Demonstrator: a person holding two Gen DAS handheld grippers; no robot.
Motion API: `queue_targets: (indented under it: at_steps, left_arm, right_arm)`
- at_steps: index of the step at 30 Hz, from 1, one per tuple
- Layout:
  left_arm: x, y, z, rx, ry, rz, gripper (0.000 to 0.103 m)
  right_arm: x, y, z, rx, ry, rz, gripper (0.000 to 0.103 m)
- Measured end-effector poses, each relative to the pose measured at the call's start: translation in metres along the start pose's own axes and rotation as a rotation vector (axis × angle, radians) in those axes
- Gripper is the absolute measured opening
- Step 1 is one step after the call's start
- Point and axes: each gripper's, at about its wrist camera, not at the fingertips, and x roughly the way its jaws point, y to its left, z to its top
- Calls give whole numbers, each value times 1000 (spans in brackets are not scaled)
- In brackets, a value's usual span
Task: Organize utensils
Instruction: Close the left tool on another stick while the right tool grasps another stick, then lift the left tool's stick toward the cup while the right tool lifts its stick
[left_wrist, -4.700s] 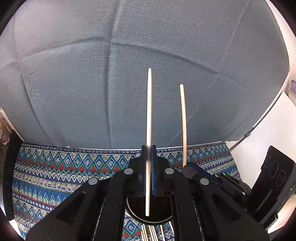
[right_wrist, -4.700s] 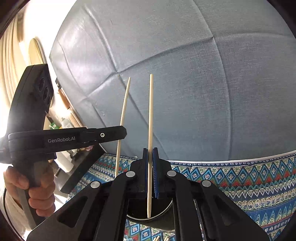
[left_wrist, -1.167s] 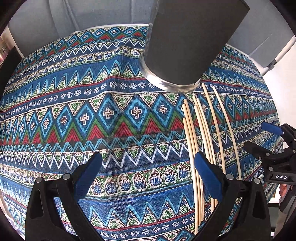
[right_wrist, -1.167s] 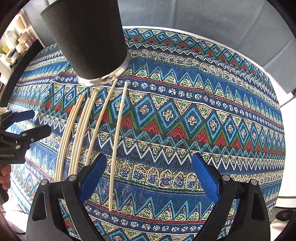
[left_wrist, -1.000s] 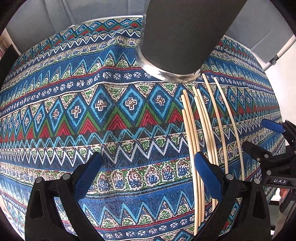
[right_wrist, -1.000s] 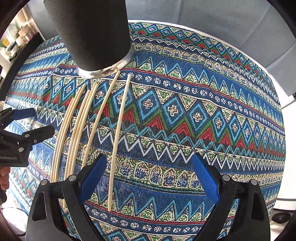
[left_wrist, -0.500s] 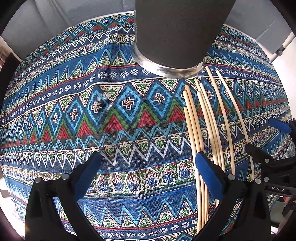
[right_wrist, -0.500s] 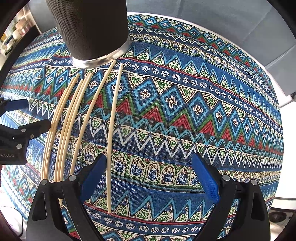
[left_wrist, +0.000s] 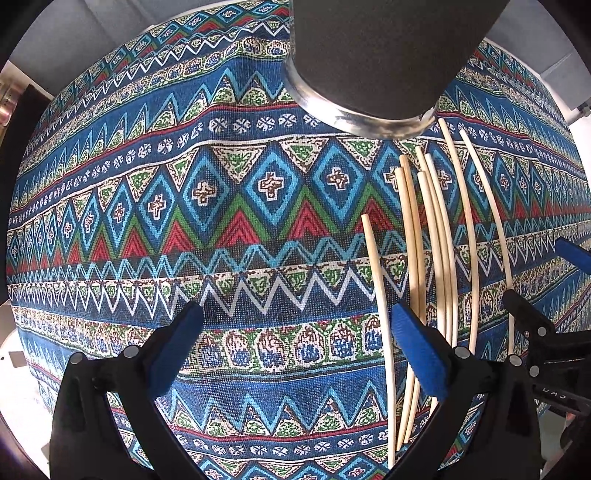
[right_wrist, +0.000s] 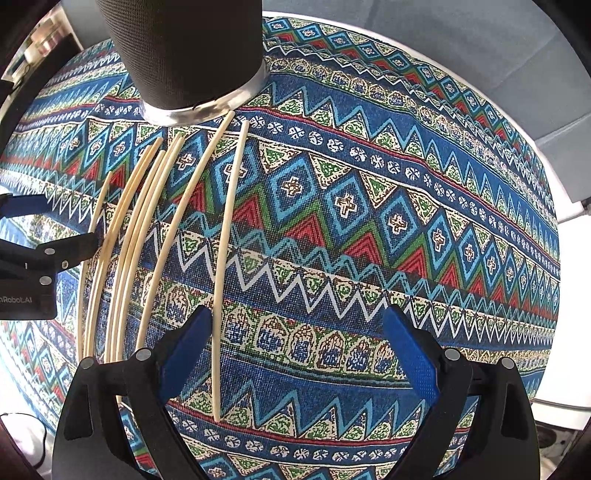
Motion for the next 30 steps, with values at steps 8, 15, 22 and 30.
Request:
queue_targets:
  at_steps: [8, 15, 22, 30]
  left_arm:
    - [-3, 10, -6, -4, -48, -5, 86]
    - [-13, 42, -17, 25, -88, -22, 32]
    - [-13, 72, -16, -21, -31, -79, 5]
    - [-57, 113, -38, -43, -98, -116, 5]
  right_arm:
    - [-1, 4, 25, -54, 37, 119, 39]
    - [-3, -10, 29, -20, 12, 143, 5]
    - [-8, -25, 14, 33, -9, 181, 5]
    - [-41, -54, -17, 134, -77, 264, 5]
